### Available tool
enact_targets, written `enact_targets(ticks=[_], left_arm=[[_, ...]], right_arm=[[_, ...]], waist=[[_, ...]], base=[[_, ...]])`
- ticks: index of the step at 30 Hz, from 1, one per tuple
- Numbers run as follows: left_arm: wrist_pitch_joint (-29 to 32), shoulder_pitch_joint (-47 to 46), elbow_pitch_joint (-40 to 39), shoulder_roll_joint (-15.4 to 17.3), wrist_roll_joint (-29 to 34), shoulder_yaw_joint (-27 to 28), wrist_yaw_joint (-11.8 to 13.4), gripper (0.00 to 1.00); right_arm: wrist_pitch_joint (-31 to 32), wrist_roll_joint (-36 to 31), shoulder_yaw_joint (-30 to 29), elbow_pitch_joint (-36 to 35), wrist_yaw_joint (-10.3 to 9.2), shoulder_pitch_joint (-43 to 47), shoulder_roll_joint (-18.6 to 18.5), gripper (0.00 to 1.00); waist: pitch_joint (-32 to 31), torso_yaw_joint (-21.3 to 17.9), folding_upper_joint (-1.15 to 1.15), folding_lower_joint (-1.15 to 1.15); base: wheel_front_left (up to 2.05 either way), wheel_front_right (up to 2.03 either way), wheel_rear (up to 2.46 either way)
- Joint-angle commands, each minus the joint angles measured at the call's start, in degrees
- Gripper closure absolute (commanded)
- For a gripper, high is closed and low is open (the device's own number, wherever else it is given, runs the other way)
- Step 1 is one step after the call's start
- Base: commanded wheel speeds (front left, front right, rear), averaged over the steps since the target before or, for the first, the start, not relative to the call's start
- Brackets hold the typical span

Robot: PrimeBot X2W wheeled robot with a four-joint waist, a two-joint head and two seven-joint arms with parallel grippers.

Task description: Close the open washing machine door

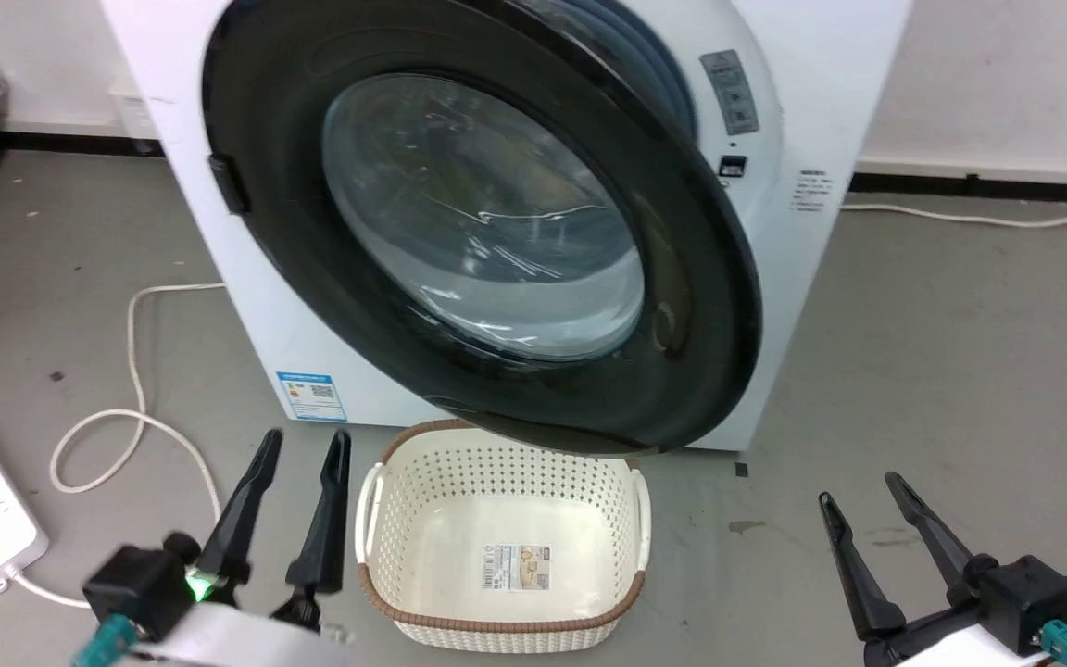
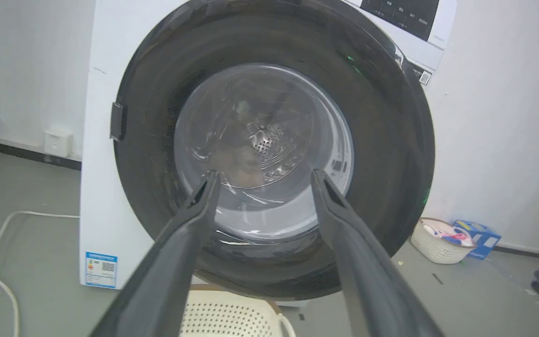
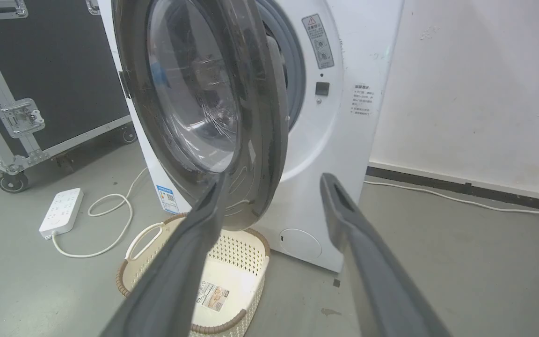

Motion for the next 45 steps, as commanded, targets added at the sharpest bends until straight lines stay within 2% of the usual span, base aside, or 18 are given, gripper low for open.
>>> enact_targets(ticks=[1,4,8,9,10,11,15,21,26,30,36,45], left_arm=[[-0.3,1.9,-1.0,-0.3,6.1,1.2,0.8,0.0],[-0.3,3.7,-0.7,0.0,17.3,1.1,4.0,0.0],[-0.3,4.9,-0.9,-1.8,23.6,0.5,6.6,0.0],[-0.3,5.1,-1.0,-2.1,24.6,0.3,6.7,0.0],[-0.3,5.2,-1.1,-2.5,25.2,0.1,6.7,0.0],[-0.3,5.1,-1.2,-2.9,25.6,-0.1,6.6,0.0],[-0.3,4.4,-1.1,-4.5,27.0,-0.6,6.2,0.0],[-0.3,2.1,-0.7,-6.3,28.6,-1.8,5.0,0.0],[-0.3,0.4,-0.3,-7.5,29.3,-2.2,4.7,0.0],[-0.3,-0.8,-0.5,-8.4,29.7,-2.9,4.8,0.0],[-0.3,-2.8,-1.5,-9.5,29.8,-3.8,5.4,0.0],[-0.3,-4.7,-2.3,-10.1,29.7,-5.1,6.4,0.0]], right_arm=[[-0.3,-0.4,-0.1,-0.6,0.05,0.9,0.4,0.0],[-0.3,-0.5,0.4,-1.0,0.05,1.2,0.5,0.0],[-0.3,-0.5,1.7,-1.9,0.05,1.3,0.0,0.0],[-0.3,-0.4,2.5,-2.4,0.05,1.2,-0.4,0.12],[-0.3,-0.3,3.2,-3.0,0.05,1.0,-1.0,0.67],[-0.3,-0.2,4.0,-3.6,0.05,0.8,-1.7,1.0],[-0.3,1.4,8.2,-5.8,0.05,-1.2,-5.5,1.0],[2.3,7.3,17.0,-6.3,0.05,-9.0,-15.0,1.0],[4.0,13.6,21.2,-5.2,0.05,-17.8,-22.4,1.0],[4.4,17.4,23.6,-2.9,0.05,-23.9,-27.0,1.0],[5.3,21.1,22.6,2.9,0.05,-31.8,-31.1,1.0],[6.8,23.9,18.2,12.5,0.05,-42.3,-32.8,1.0]], waist=[[-0.4,0.9,0.0,0.01],[-0.2,1.7,0.0,0.01],[0.6,2.8,0.0,0.01],[0.9,3.2,0.0,0.01],[1.3,3.5,0.0,0.01],[1.6,3.9,0.0,0.01],[3.9,5.6,0.0,0.01],[7.9,8.8,0.0,0.01],[11.2,11.2,0.0,0.01],[13.8,13.1,0.0,0.01],[17.5,15.6,0.0,0.01],[21.1,17.4,0.0,0.01]], base=[[0.0,0.0,0.0],[0.0,0.0,0.0],[0.0,0.0,0.0],[0.0,0.0,0.0],[0.0,0.0,0.0],[0.0,0.0,0.0],[0.0,0.0,0.0],[0.0,0.0,0.0],[0.0,0.0,0.0],[0.0,0.0,0.0],[0.0,0.0,0.0],[0.0,0.0,0.0]])
